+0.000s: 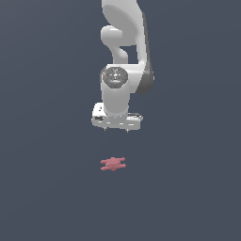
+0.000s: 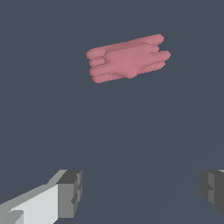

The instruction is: Pick up the object and move it to a goal position.

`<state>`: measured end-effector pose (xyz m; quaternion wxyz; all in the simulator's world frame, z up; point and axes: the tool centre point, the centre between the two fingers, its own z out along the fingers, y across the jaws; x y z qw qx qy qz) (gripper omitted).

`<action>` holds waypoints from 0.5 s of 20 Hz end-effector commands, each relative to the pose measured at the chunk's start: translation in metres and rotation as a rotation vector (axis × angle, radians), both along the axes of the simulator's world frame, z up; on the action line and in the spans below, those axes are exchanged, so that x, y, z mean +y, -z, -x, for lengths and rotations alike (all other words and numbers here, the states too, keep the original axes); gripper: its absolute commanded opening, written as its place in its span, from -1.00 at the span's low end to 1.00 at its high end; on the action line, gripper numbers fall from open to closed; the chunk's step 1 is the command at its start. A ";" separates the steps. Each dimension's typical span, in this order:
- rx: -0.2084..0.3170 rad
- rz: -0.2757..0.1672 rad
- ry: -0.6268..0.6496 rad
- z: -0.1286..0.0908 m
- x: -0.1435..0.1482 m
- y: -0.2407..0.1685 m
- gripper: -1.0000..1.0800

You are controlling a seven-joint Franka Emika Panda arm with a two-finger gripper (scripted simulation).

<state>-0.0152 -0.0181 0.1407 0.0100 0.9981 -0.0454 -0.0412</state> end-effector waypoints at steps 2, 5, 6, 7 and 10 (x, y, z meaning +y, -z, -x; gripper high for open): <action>-0.003 0.001 0.047 -0.004 -0.001 0.002 0.92; -0.006 0.003 0.101 -0.010 -0.002 0.004 0.92; -0.007 0.004 0.122 -0.012 -0.002 0.005 0.92; -0.008 0.005 0.144 -0.014 -0.003 0.006 0.92; -0.012 0.007 0.219 -0.021 -0.004 0.009 0.92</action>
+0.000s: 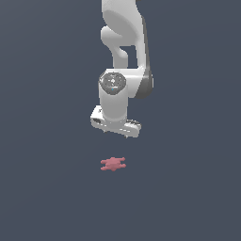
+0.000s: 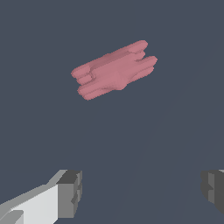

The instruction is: Pick up the object and move it to a goal position.

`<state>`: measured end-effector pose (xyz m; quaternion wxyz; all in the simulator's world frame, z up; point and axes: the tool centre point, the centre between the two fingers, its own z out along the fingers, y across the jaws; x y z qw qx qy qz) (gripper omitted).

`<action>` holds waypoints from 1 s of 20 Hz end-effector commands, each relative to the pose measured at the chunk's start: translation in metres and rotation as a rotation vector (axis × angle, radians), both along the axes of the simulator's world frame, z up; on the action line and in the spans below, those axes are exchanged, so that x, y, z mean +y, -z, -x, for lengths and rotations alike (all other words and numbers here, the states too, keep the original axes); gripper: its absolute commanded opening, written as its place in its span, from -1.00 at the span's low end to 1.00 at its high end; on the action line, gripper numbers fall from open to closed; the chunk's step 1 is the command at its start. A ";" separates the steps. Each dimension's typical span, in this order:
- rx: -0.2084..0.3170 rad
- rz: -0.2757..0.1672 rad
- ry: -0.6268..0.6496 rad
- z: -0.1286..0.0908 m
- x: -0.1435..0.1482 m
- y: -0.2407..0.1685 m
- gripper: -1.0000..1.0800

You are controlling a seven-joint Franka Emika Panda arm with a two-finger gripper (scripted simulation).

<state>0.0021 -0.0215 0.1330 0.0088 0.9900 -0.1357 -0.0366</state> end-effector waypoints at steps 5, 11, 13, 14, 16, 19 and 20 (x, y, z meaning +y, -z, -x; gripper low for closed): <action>-0.010 0.006 0.182 -0.017 -0.003 0.008 0.92; -0.019 0.013 0.356 -0.033 -0.006 0.017 0.92; -0.023 0.015 0.413 -0.038 -0.007 0.019 0.92; -0.024 0.016 0.442 -0.040 -0.008 0.021 0.92; -0.028 0.018 0.499 -0.045 -0.008 0.024 0.92; -0.032 0.021 0.584 -0.053 -0.010 0.028 0.92; -0.034 0.022 0.612 -0.055 -0.010 0.029 0.92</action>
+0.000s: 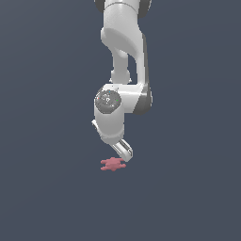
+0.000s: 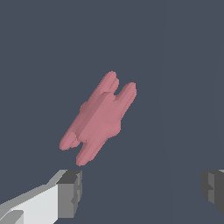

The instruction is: Pick up the object and move it to a goal position.

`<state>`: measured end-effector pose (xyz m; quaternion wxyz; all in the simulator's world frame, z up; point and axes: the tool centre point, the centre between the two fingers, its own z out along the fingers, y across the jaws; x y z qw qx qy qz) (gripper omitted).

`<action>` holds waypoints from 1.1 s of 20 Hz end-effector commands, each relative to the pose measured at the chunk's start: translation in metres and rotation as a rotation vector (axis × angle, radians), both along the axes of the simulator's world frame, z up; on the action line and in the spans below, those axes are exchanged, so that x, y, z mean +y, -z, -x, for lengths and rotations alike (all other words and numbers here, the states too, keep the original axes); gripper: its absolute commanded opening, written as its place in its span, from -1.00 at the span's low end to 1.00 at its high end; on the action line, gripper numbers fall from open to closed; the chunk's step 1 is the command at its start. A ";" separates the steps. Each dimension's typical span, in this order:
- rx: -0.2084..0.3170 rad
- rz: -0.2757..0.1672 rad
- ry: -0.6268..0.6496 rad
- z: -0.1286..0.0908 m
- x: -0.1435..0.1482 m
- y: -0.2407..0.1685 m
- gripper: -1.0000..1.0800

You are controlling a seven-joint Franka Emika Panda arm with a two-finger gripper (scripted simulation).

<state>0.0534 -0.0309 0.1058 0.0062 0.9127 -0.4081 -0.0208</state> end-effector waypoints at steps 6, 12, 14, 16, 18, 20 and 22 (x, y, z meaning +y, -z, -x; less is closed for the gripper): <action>-0.013 0.008 0.212 -0.018 -0.002 0.011 0.92; -0.024 0.013 0.376 -0.032 -0.004 0.020 0.92; -0.027 0.014 0.423 -0.035 -0.004 0.022 0.92; -0.030 0.015 0.464 -0.039 -0.004 0.025 0.92; -0.033 0.016 0.500 -0.042 -0.004 0.027 0.92; -0.035 0.017 0.530 -0.044 -0.004 0.028 0.92; -0.037 0.017 0.555 -0.046 -0.004 0.030 0.92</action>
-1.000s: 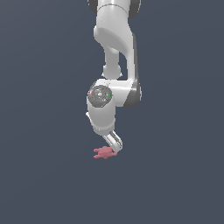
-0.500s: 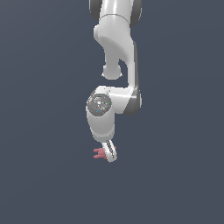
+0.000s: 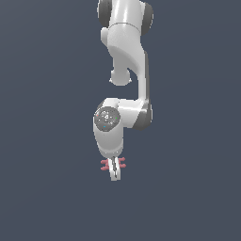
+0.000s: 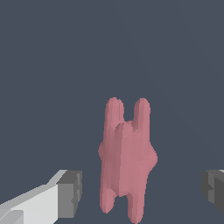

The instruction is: Pick up the object and move it to a goal position.

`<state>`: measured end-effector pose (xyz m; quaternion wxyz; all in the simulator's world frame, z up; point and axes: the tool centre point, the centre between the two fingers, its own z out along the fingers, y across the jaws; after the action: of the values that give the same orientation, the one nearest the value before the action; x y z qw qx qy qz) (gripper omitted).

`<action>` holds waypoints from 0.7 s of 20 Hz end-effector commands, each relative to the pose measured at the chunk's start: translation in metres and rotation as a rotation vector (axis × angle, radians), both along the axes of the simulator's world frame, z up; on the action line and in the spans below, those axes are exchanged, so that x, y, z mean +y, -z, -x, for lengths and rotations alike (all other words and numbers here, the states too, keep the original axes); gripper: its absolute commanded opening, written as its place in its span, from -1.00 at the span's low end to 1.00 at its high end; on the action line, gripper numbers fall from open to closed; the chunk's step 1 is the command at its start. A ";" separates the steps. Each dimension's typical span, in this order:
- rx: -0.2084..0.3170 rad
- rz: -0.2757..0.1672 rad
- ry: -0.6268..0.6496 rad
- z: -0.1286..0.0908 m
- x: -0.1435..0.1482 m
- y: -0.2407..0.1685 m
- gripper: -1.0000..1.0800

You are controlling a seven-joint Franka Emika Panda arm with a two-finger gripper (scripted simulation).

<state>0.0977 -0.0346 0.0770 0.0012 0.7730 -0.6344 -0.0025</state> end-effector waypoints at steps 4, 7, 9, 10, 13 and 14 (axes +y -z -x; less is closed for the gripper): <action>-0.004 0.001 0.054 -0.004 0.000 0.003 0.92; -0.005 0.002 0.064 -0.005 0.000 0.003 0.92; -0.005 0.001 0.061 -0.005 0.000 0.003 0.92; -0.005 0.001 0.061 -0.005 0.000 0.004 0.92; -0.005 0.001 0.061 -0.005 0.000 0.010 0.92; -0.005 0.001 0.062 -0.005 0.000 0.014 0.92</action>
<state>0.1028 -0.0345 0.0682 -0.0004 0.7533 -0.6577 0.0003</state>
